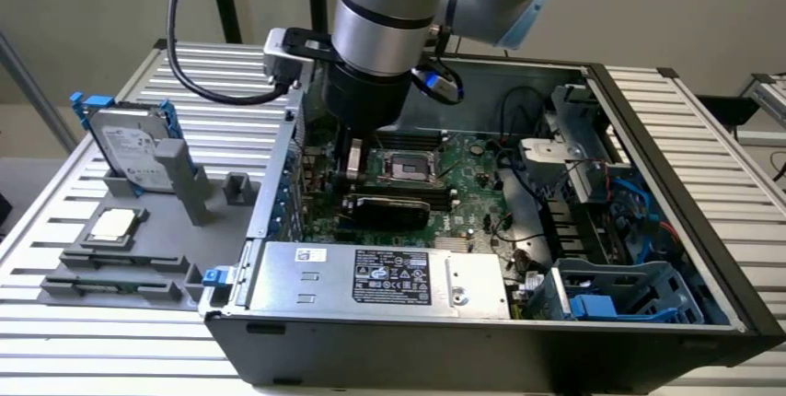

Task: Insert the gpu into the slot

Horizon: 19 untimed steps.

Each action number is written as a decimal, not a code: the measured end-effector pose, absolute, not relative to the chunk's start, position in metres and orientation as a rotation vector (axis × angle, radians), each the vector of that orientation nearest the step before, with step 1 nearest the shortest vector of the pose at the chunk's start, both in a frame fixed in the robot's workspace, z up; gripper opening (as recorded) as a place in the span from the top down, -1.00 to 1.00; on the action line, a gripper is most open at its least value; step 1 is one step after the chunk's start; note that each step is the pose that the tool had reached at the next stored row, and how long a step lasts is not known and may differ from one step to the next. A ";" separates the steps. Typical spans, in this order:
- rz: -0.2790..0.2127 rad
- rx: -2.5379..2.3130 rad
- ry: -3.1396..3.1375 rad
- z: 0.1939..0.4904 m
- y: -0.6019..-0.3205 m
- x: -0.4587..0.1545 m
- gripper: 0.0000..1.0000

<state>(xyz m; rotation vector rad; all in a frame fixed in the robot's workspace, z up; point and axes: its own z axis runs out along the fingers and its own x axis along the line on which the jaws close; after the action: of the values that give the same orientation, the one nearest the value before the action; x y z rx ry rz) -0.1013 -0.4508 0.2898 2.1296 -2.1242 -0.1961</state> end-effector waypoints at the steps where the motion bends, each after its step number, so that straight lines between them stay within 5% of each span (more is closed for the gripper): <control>1: -0.199 2.125 -2.119 0.290 -0.451 -0.103 0.79; 19: -0.225 2.092 -2.112 0.297 -0.451 -0.121 0.79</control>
<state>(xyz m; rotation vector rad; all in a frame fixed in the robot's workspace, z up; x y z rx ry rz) -0.1215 -0.4508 0.2967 2.0924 -2.1120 -0.2247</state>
